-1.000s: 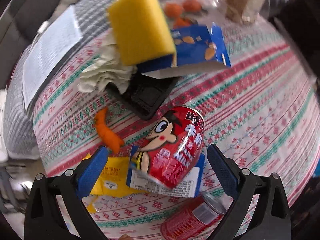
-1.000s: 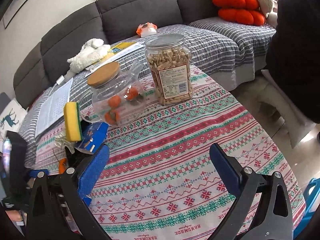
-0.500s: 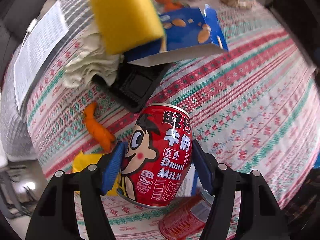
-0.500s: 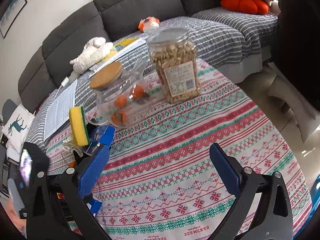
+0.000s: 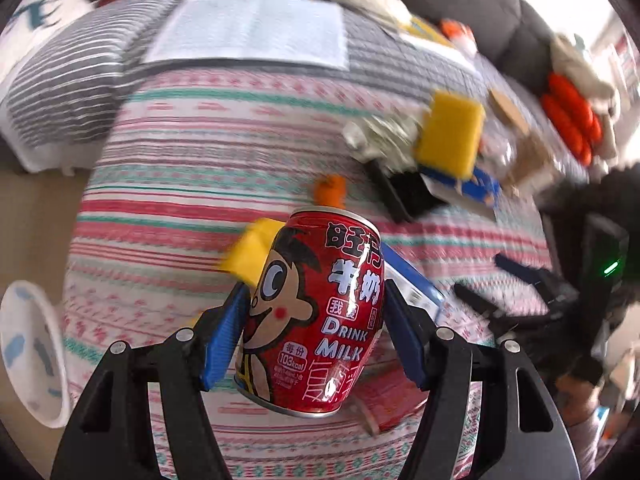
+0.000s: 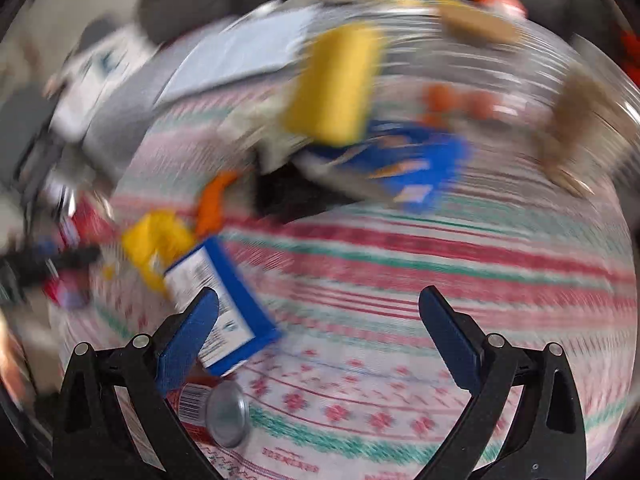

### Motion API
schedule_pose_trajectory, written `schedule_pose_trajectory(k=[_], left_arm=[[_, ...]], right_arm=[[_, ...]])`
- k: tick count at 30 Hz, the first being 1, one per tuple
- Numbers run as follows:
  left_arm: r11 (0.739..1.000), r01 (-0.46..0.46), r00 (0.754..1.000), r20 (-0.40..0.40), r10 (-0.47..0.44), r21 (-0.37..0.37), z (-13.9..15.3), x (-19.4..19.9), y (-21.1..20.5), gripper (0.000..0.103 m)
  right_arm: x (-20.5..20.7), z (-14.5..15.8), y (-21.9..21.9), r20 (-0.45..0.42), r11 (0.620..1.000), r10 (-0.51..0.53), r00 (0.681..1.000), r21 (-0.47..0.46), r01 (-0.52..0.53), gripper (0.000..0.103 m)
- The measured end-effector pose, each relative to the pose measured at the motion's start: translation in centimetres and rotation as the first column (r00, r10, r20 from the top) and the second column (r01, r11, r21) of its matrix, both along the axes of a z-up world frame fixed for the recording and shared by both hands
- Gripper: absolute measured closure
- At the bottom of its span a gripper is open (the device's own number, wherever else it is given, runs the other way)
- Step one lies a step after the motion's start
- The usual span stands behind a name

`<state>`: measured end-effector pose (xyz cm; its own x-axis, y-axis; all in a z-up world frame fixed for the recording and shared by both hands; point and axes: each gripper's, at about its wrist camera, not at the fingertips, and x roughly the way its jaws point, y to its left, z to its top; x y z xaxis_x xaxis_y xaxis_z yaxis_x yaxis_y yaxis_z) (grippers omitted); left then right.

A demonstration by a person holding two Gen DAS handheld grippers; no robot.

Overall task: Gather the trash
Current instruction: 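Grasp the blue snack box with the right tool while the left tool lifts the can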

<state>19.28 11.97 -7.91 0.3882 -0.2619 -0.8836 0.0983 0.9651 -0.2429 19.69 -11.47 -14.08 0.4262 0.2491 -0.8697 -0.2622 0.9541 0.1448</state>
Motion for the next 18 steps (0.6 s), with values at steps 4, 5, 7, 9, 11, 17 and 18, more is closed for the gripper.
schedule_pose_trajectory(k=[4, 5, 7, 9, 11, 17, 18], left_arm=[[1.0, -0.03, 0.998, 0.051, 0.03, -0.009, 1.5, -1.3, 1.5, 0.038], [1.0, -0.029, 0.998, 0.049, 0.03, -0.011, 1.4, -1.5, 1.5, 0.039], [1.0, -0.022, 0.999, 0.045, 0.022, -0.009, 1.0, -1.2, 1.2, 0.04], [1.0, -0.015, 0.999, 0.044, 0.015, -0.008, 0.8, -1.3, 1.1, 0.047], [1.0, -0.003, 0.999, 0.041, 0.004, -0.024, 0.5, -1.1, 0.9, 0.051], [1.0, -0.009, 1.0, -0.012, 0.009, 0.0, -1.0, -0.4, 1.1, 0.045], [1.0, -0.013, 0.999, -0.032, 0.013, -0.004, -1.4, -0.2, 1.2, 0.041]], right_arm=[[0.8, -1.6, 3.0, -0.048, 0.99, 0.144, 0.988, 0.002, -0.144, 0.007], [1.0, -1.8, 3.4, -0.051, 0.987, 0.161, 0.986, 0.003, -0.161, 0.007], [1.3, -2.2, 4.2, -0.056, 0.982, 0.188, 0.981, 0.005, -0.188, 0.007], [1.5, -2.6, 4.6, -0.057, 0.98, 0.199, 0.978, 0.024, -0.198, 0.007], [1.7, -2.8, 4.8, -0.073, 0.98, 0.198, 0.977, 0.045, -0.196, 0.007], [0.9, -2.8, 5.5, -0.077, 0.966, 0.253, 0.964, 0.082, -0.247, 0.031], [0.6, -2.5, 5.7, -0.069, 0.963, 0.263, 0.962, 0.079, -0.257, 0.039]])
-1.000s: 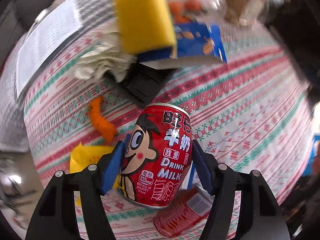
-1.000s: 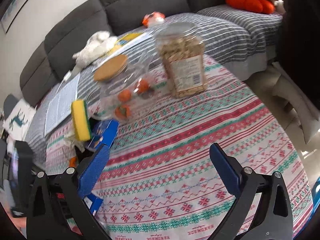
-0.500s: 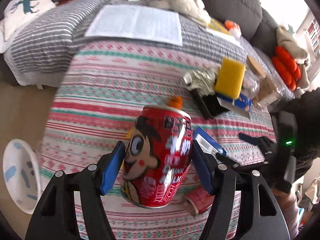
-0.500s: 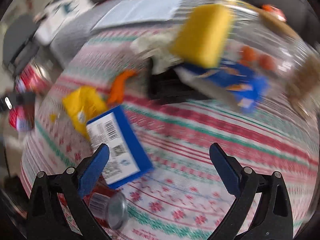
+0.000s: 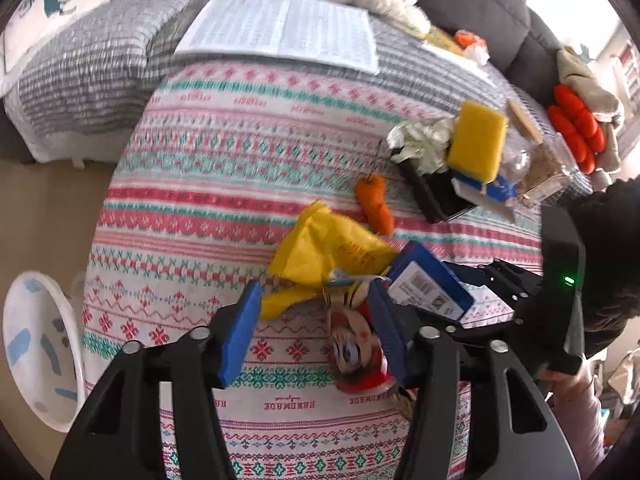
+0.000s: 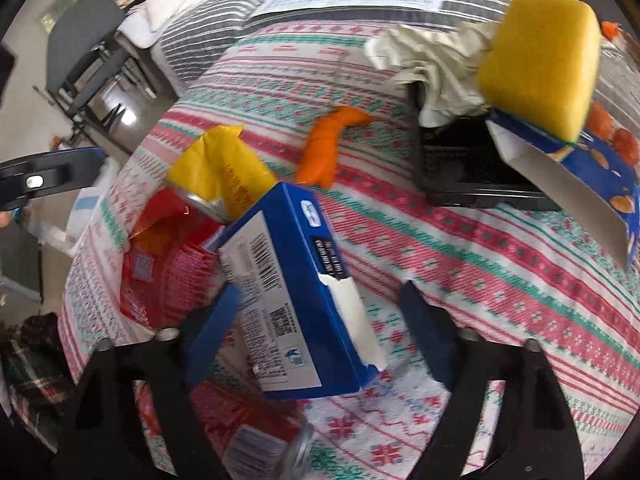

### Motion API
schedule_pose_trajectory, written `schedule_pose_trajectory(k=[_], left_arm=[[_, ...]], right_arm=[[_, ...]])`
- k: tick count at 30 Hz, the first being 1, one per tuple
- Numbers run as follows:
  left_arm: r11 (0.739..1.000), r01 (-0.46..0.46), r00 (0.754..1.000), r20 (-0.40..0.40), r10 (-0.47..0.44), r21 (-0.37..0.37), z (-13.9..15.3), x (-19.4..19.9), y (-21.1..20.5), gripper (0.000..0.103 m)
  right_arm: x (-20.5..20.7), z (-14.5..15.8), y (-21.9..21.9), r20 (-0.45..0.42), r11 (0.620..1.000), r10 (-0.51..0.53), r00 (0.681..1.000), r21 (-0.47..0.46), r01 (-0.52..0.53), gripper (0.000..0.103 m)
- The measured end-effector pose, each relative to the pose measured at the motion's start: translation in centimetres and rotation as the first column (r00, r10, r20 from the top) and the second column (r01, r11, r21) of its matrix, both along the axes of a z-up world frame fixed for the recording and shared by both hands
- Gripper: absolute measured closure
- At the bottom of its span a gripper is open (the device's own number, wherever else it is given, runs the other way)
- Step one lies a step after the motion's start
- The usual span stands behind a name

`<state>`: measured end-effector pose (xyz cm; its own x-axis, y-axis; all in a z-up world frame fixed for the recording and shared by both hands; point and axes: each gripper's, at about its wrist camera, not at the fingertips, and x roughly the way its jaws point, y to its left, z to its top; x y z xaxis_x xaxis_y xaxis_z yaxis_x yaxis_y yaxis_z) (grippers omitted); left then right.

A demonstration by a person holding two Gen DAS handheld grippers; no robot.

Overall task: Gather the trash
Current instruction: 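Grasp the blue snack box with the right tool while the left tool lifts the can, then carry the box to the bin and open the right tool while the left tool carries the can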

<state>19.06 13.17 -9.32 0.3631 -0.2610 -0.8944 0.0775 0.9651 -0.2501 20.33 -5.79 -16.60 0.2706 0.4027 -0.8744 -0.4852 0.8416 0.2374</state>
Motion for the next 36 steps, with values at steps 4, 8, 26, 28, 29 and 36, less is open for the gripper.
schedule_pose_trajectory(k=[4, 8, 26, 28, 29, 36], left_arm=[[1.0, 0.018, 0.999, -0.046, -0.018, -0.013, -0.9, 0.2, -0.5, 0.022], [1.0, 0.013, 0.993, -0.119, -0.012, 0.005, -2.3, 0.5, -1.3, 0.022], [1.0, 0.0, 0.973, -0.229, -0.002, -0.011, -7.1, 0.3, -3.8, 0.04], [0.999, -0.002, 0.976, -0.219, -0.009, -0.049, -6.6, 0.4, -3.7, 0.04], [0.999, 0.002, 0.979, -0.203, -0.012, -0.048, -6.2, 0.4, -3.7, 0.04], [0.997, 0.009, 0.998, -0.065, -0.014, -0.079, -2.8, -0.4, -3.3, 0.04]], right_arm=[[-0.4, 1.1, 0.2, 0.03, 1.0, 0.01, 0.999, 0.013, -0.011, 0.059], [-0.8, 2.4, -0.5, 0.038, 0.999, -0.012, 0.999, 0.041, 0.01, 0.073], [-1.5, 4.6, -2.5, 0.133, 0.986, -0.164, 0.978, 0.023, 0.162, 0.081], [-1.6, 5.0, -3.0, 0.146, 0.983, -0.183, 0.972, 0.027, 0.181, 0.081], [-1.7, 5.2, -3.2, 0.151, 0.981, -0.192, 0.97, 0.03, 0.19, 0.081], [-2.4, 6.5, -4.3, 0.194, 0.968, -0.251, 0.948, 0.049, 0.246, 0.081]])
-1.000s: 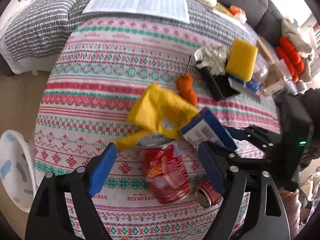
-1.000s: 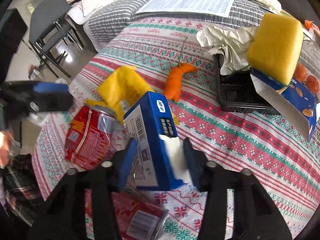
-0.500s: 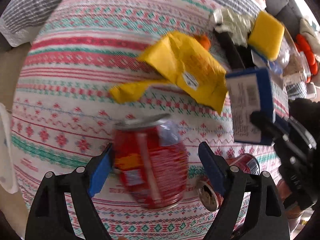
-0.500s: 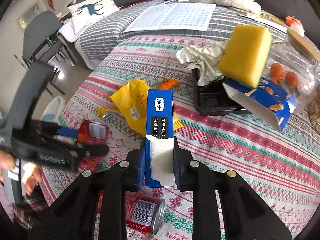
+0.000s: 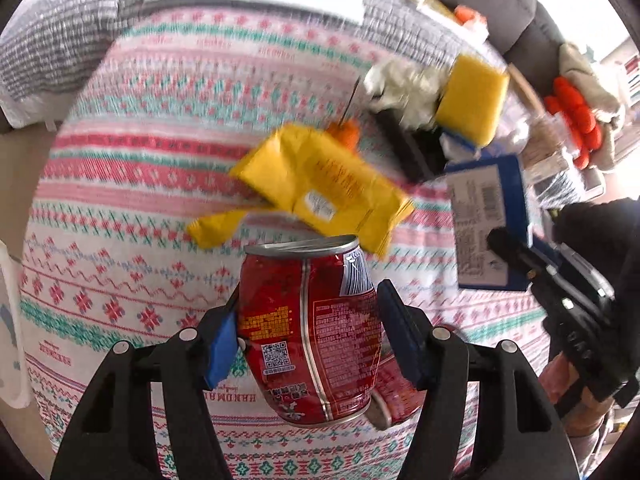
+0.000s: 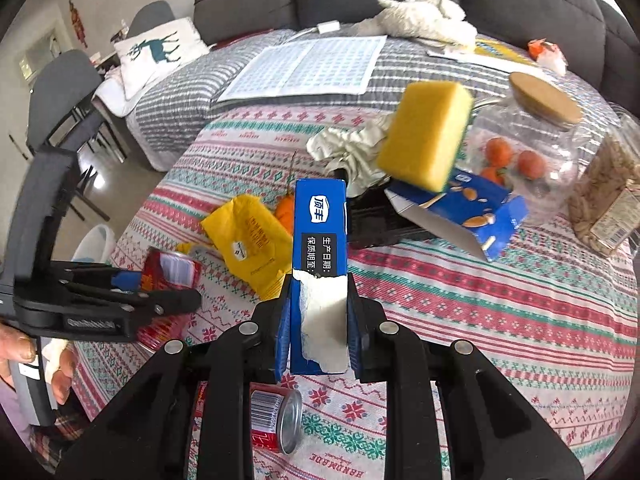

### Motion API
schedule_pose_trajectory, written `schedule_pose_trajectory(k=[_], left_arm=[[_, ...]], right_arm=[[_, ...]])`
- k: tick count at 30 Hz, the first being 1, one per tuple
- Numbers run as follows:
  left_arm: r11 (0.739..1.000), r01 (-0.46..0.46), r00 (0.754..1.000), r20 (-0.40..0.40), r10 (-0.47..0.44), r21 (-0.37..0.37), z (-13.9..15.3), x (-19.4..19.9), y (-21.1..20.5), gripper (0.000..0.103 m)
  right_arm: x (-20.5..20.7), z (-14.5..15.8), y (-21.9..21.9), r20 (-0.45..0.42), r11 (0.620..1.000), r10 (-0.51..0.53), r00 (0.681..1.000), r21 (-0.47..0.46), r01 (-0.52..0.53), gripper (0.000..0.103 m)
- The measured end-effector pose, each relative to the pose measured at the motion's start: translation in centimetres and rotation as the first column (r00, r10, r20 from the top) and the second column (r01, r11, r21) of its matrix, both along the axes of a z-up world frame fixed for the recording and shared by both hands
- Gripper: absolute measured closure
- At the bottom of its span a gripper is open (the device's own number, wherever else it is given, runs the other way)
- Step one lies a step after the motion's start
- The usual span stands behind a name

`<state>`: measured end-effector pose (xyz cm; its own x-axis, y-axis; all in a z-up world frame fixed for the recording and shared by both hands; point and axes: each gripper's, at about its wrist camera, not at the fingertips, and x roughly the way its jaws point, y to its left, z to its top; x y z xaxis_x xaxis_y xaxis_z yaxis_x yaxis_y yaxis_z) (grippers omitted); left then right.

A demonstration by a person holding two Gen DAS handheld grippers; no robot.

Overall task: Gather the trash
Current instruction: 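Carry the box to the bin and open the right tool while the left tool carries the can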

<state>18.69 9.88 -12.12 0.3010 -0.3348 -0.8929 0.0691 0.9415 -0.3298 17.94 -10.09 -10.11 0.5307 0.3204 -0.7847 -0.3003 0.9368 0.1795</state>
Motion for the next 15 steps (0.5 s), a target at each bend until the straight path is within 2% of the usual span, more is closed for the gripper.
schedule_pose_trajectory(k=[7, 15], left_arm=[[0.996, -0.085, 0.985, 0.149, 0.086, -0.013, 2.9, -0.4, 1.7, 0.04], [0.98, -0.197, 0.936, 0.292, 0.196, -0.026, 5.6, -1.2, 4.5, 0.04]], right_arm=[[-1.0, 1.5, 0.3, 0.071, 0.998, -0.069, 0.995, 0.018, 0.067, 0.081], [-1.8, 3.3, 2.1, 0.173, 0.993, -0.12, 0.978, 0.033, 0.116, 0.081]])
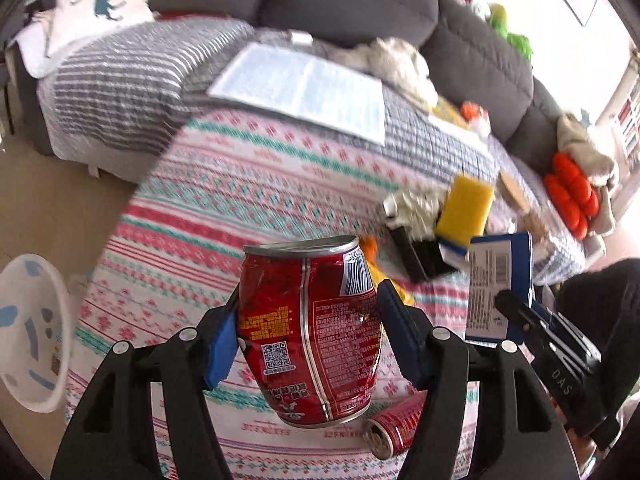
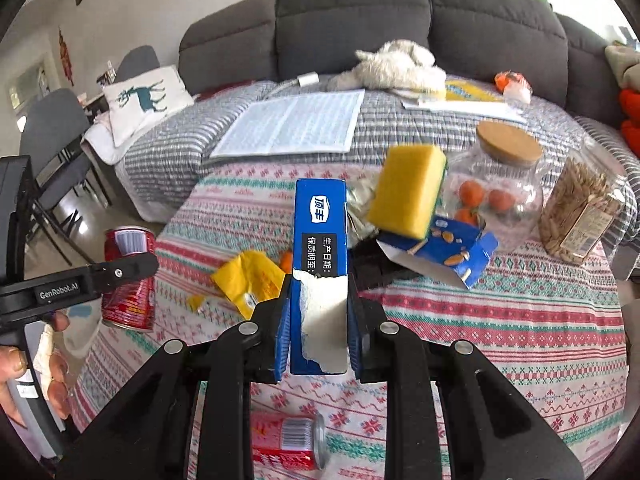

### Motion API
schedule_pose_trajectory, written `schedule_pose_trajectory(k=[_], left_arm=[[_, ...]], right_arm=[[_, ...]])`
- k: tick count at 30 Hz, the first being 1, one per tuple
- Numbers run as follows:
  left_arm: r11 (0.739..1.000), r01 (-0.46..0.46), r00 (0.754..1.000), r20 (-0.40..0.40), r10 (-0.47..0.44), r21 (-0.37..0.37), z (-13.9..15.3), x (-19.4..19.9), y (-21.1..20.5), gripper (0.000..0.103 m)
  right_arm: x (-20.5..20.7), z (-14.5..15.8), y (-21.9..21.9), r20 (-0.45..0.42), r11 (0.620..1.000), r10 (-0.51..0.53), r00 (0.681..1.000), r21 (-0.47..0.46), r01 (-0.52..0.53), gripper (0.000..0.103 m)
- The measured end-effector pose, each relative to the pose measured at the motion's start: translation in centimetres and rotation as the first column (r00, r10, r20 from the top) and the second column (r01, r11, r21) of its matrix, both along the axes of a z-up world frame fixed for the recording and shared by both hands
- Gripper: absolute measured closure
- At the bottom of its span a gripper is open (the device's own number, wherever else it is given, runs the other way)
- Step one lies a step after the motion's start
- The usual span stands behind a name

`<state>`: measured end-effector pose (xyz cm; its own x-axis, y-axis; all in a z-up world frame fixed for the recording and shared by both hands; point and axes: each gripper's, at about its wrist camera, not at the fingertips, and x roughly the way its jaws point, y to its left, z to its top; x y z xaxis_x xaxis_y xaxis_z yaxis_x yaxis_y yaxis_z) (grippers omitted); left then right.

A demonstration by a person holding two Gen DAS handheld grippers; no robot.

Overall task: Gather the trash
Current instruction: 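Carry the box to the bin and open the right tool while the left tool carries the can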

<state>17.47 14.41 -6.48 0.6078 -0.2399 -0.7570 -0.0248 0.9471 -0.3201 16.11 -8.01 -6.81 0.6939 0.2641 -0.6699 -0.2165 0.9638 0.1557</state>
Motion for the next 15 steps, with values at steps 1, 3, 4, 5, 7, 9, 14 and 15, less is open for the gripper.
schedule_pose_trajectory(k=[1, 3, 4, 5, 7, 9, 14, 15], left_arm=[[1.0, -0.009, 1.0, 0.011, 0.009, 0.002, 0.2, -0.2, 0.3, 0.04], [0.999, -0.034, 0.999, 0.043, 0.033, 0.011, 0.8, -0.6, 1.0, 0.04], [0.999, -0.046, 0.997, 0.058, 0.045, 0.015, 1.1, -0.8, 1.4, 0.04], [0.998, -0.054, 0.996, 0.066, 0.052, 0.016, 1.3, -1.0, 1.7, 0.04], [0.997, -0.075, 0.994, 0.084, 0.073, 0.019, 1.6, -1.4, 2.5, 0.04], [0.995, -0.096, 0.991, 0.1, 0.093, 0.026, 2.0, -1.7, 3.3, 0.04], [0.988, -0.146, 0.981, 0.138, 0.137, 0.057, 2.7, -2.8, 5.4, 0.04], [0.986, -0.154, 0.979, 0.143, 0.145, 0.059, 2.7, -3.0, 5.9, 0.04]], right_arm=[[-0.2, 0.2, 0.3, 0.016, 1.0, -0.004, 1.0, 0.0, 0.004, 0.081], [-0.5, 0.5, 0.9, 0.044, 1.0, -0.011, 0.999, -0.005, 0.011, 0.081], [-0.7, 0.8, 1.4, 0.06, 1.0, -0.012, 0.998, -0.008, 0.012, 0.081], [-0.8, 0.9, 1.7, 0.07, 1.0, -0.012, 0.997, -0.011, 0.013, 0.081], [-1.2, 1.3, 2.5, 0.092, 1.0, -0.009, 0.996, -0.009, 0.01, 0.081], [-1.4, 1.5, 3.4, 0.102, 1.0, -0.005, 0.995, -0.004, 0.005, 0.081], [-2.0, 1.6, 6.2, 0.111, 0.999, 0.038, 0.993, -0.011, -0.037, 0.081], [-2.1, 1.6, 6.8, 0.112, 0.999, 0.05, 0.992, -0.015, -0.048, 0.081]])
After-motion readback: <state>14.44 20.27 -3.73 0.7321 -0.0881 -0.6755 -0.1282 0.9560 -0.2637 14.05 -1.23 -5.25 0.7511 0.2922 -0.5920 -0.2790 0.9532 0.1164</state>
